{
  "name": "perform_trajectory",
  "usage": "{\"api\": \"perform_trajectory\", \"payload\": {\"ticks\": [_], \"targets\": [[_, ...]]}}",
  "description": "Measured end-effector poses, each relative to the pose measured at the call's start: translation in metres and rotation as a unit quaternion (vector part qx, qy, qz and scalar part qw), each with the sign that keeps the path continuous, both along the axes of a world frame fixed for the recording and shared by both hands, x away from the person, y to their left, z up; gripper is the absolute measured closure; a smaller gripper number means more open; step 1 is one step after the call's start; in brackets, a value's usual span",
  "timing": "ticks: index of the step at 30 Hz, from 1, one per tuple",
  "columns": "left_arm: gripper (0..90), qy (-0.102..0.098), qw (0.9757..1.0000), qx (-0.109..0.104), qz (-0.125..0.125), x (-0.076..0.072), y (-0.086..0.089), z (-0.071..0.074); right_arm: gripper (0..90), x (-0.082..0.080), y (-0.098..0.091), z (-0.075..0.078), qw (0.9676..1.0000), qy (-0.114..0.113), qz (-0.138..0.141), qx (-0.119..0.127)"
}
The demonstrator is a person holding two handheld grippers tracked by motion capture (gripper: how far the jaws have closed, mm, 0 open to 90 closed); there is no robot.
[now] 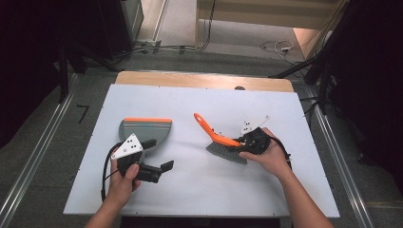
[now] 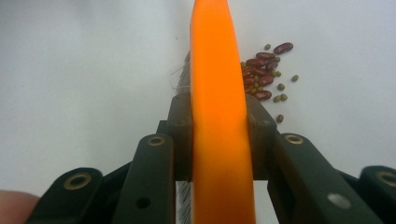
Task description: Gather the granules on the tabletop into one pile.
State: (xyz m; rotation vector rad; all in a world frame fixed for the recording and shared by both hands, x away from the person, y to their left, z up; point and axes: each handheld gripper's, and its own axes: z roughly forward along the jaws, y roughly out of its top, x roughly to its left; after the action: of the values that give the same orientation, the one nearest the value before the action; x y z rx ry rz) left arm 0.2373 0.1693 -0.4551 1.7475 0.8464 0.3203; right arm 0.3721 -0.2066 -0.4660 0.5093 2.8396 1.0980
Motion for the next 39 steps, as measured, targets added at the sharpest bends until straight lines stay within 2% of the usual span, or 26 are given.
{"api": "perform_trajectory", "payload": {"ticks": [3, 9, 18, 28, 34, 39], "targets": [[0.0, 0.000, 1.0000, 0.000, 0.000, 0.000, 0.000, 0.000, 68.3, 0.004, 0.002, 0.000, 1.0000, -0.004, 0.001, 0.001], [0.0, 0.001, 1.0000, 0.000, -0.001, 0.000, 0.000, 0.000, 68.3, 0.011, -0.001, -0.003, 0.9999, 0.003, -0.002, 0.013], [0.0, 0.002, 1.0000, 0.000, -0.003, 0.000, -0.001, -0.001, 68.3, 0.020, 0.005, -0.001, 1.0000, -0.004, 0.001, 0.006], [0.0, 0.002, 1.0000, 0.000, -0.004, 0.001, -0.001, -0.001, 68.2, 0.028, 0.003, -0.004, 0.9997, -0.002, -0.006, 0.023], [0.0, 0.001, 1.0000, 0.000, -0.003, 0.001, -0.001, -0.001, 68.1, 0.033, 0.007, -0.002, 0.9998, -0.010, -0.008, 0.018], [0.0, 0.003, 1.0000, 0.001, -0.005, 0.000, -0.001, -0.002, 68.4, 0.033, 0.006, -0.002, 0.9996, -0.001, -0.011, 0.025]]}}
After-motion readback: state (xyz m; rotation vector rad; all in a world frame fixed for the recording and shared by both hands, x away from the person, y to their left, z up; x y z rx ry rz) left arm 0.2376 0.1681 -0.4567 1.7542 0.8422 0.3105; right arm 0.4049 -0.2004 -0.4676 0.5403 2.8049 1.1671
